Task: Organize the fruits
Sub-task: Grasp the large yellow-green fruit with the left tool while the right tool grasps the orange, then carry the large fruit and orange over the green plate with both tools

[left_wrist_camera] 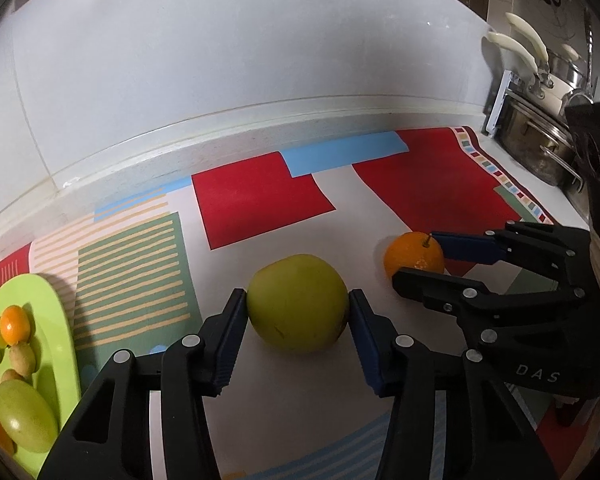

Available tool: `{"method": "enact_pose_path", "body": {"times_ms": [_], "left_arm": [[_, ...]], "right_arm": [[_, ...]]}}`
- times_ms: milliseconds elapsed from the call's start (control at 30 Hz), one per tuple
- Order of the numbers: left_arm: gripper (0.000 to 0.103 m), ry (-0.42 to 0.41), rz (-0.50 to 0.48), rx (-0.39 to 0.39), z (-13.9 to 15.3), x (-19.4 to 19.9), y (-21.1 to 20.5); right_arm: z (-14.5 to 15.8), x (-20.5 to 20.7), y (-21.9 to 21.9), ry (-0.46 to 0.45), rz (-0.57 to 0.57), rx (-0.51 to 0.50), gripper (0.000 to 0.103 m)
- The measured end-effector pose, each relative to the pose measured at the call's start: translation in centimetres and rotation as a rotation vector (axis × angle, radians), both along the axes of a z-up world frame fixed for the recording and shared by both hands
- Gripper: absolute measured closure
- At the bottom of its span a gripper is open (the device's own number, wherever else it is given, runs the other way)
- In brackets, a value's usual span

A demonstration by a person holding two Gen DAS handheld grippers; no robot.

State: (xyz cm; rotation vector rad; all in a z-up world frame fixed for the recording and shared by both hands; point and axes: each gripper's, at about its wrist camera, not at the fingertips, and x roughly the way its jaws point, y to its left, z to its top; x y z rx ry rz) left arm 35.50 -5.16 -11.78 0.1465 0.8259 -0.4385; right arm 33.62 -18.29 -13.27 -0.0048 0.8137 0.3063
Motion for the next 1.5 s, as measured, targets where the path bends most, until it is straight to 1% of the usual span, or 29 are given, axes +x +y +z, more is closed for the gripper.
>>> {"method": "enact_pose_path", "body": {"times_ms": [133,367,667,933,1167,1500], "left_arm": [[0.053,-0.012,0.010,-0.003,0.7,-1.0,0.4],[0.053,-0.057,0.047,-0.026,3.0,-3.5,1.4],[0.053,-0.107,0.114,-0.035,5.4,-6.9,3.1],[0.053,-0.159,0.163,-0.048,7.6,-10.3,5.1],[0.053,-0.189,0.209,-0.053,8.8,-12.8,7.1],[0.053,-0.250,0.256,-0.040,10.7,-16.2,9.7]], "right_arm": [[0.5,-0.9,-0.1,-0.012,-0.017,0.007,0.060],[2.3,-3.1,0.1,-0.046,-0.036,0.032,0.060],[5.4,-6.7,1.3,-0.125,-0.030,0.014,0.060],[7.6,-9.4,2.8,-0.175,-0.012,0.020,0.060],[9.2,-11.4,4.5,-0.216,0.015,0.035,0.060],[10.8,-13.9,7.3,-0.267,0.057,0.038,0.060]]}}
